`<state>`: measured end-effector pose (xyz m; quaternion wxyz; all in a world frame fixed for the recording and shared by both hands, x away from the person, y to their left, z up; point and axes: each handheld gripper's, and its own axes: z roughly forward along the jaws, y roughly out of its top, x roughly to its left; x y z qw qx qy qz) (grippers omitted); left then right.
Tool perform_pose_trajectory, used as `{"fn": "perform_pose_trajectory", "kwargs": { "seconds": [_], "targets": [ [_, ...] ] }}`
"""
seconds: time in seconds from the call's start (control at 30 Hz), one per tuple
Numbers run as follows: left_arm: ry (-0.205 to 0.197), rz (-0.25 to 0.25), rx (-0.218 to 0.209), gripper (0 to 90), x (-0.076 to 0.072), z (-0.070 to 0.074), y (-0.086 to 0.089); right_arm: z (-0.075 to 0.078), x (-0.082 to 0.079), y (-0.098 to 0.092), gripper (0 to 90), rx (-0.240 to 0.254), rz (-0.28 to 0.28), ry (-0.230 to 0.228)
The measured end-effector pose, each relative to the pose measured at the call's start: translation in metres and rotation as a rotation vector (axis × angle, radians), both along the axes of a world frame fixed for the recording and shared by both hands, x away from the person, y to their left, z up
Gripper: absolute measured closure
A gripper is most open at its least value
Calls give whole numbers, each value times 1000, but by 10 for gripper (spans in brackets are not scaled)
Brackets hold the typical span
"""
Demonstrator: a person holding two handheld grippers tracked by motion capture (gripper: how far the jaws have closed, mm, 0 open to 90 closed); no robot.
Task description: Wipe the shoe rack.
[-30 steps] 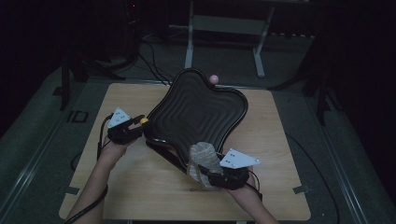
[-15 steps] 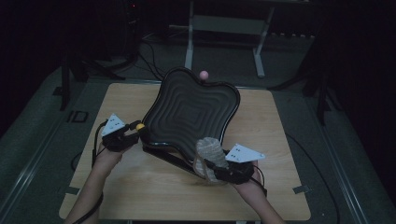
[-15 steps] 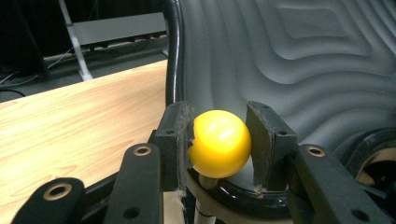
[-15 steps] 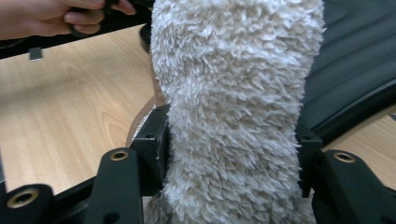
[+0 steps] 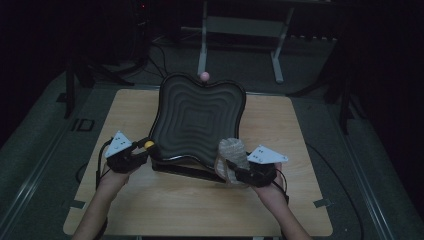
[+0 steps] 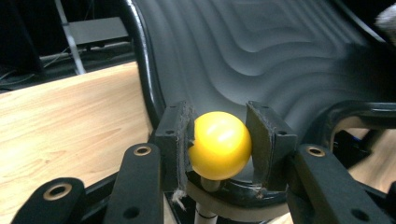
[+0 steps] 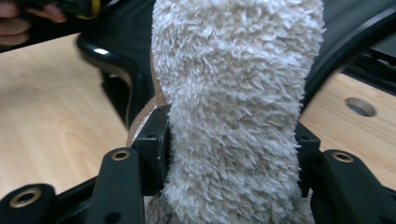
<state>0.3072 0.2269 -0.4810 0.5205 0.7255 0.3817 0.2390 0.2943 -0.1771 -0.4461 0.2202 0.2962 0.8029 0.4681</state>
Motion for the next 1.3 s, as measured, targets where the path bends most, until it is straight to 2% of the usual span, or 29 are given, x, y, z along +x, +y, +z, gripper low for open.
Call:
{"fn": "perform_pose_trajectory", "kwargs": {
  "seconds": [0.07, 0.17, 0.3, 0.47, 0.63, 0.77, 0.8, 0.83, 0.87, 0.9, 0.93, 1.0, 1.03, 1.07, 1.13, 1.23, 1.27, 1.3],
  "targets": [
    [0, -10, 1, 601, -2, 0, -2, 0, 11, -3, 484, 1, -28, -2],
    [-4, -12, 5, 601, 0, 0, -3, 0, 17, -4, 500, 6, -34, 1],
    [-4, 25, -5, 600, 9, 0, -1, 1, 24, 0, 532, -7, -29, -10],
    [-12, 46, -10, 600, 15, -2, 2, 0, 32, 3, 557, 21, -30, -1],
    [-10, 61, -20, 600, 21, -2, 5, 2, 40, 12, 572, -24, -50, -35],
    [-9, 68, -21, 600, 23, -2, 5, 2, 45, 13, 583, -23, -45, -29],
    [-9, 68, -21, 600, 23, -2, 5, 3, 46, 12, 583, -18, -41, -20],
    [-5, 65, -25, 599, 23, -2, 6, 6, 47, 9, 621, 4, -25, -2],
    [-2, 65, -25, 599, 23, -2, 6, 8, 47, 7, 623, 25, -18, 9],
    [-2, 65, -25, 597, 23, -2, 6, 8, 47, 7, 623, 25, -18, 9],
    [7, 63, -33, 597, 24, -1, 7, 11, 47, 4, 624, 49, -12, 15],
    [14, 57, -49, 587, 24, -1, 8, 17, 45, 0, 624, 59, -14, -4],
    [14, 57, -49, 554, 24, -1, 8, 17, 45, 0, 624, 59, -14, -4],
    [12, 33, -55, 554, 22, -1, 7, 22, 44, -2, 624, 62, -14, -16],
    [1, 16, -32, 378, 19, -1, 3, 39, 44, -15, 622, 81, -38, -68],
    [-3, 2, -49, 337, 18, -1, 5, 44, 47, -25, 621, 88, -66, -86],
    [-16, 8, -61, 277, 16, 0, 7, 46, 51, -33, 621, 92, -95, -90],
    [-16, 8, -61, 265, 16, 0, 7, 46, 51, -33, 621, 92, -95, -90]
  ]
}}
